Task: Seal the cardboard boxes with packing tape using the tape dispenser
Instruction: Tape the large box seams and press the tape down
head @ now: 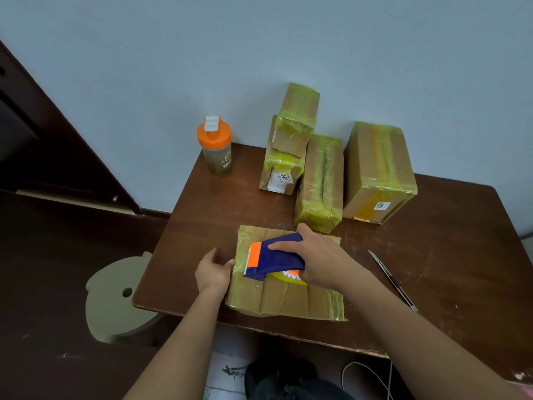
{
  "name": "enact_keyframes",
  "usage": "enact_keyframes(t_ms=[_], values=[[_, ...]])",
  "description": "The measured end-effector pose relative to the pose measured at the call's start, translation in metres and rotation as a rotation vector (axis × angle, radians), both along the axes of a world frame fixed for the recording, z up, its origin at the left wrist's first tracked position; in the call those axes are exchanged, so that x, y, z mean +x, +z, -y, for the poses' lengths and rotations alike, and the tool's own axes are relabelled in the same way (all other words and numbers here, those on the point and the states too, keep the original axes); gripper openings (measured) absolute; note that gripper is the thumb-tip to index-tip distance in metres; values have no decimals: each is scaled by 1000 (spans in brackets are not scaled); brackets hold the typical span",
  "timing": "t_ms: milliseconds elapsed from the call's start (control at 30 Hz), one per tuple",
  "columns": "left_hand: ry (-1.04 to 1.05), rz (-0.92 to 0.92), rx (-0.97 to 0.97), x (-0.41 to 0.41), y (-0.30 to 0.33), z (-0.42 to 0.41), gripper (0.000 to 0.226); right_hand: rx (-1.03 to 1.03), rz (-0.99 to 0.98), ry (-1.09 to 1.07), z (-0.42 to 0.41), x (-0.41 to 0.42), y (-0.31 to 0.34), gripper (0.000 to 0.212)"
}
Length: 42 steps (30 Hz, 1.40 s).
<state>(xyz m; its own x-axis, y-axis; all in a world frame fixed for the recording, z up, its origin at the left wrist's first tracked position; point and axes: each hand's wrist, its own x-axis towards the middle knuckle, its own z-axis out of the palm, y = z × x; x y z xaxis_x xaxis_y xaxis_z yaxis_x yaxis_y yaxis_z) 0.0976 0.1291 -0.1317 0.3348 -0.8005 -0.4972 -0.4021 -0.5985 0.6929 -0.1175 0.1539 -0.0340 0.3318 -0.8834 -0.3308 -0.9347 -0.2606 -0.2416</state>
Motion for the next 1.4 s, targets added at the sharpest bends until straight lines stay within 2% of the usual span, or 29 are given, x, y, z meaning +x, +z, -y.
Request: enact_keyframes(t_ms=[167,200,267,333,367,467,567,633,700,900,1233,1400], values=[[-172,231,-17,5,5,-2,65,8,-24,5,1,3,0,69],[-182,235,-33,9,4,-2,62,9,-28,5,1,4,0,69],[-210,198,-152,14,3,-5,43,9,-35,3,2,4,0,69],[-196,59,-267,15,4,-15,23,7,-37,3,3,6,-1,69],[-191,-54,-259,13,6,-20,23,6,-37,4,3,6,-2,69],[-159,-410,-72,13,11,-28,32,18,-28,6,4,6,-3,70],[-247,-550,68,18,23,-26,49,36,-36,18,5,6,1,71],[-405,-500,109,16,30,-27,70,32,-84,19,5,7,6,72],[-491,-431,94,9,32,-32,80,17,-179,27,4,9,11,74],[-482,-293,-101,-5,19,-40,67,-52,-344,97,3,30,15,77],[-193,-350,-120,-9,2,-54,52,2,-316,162,14,25,19,73],[-118,-287,-167,-7,-1,-46,44,17,-285,154,11,17,24,77]])
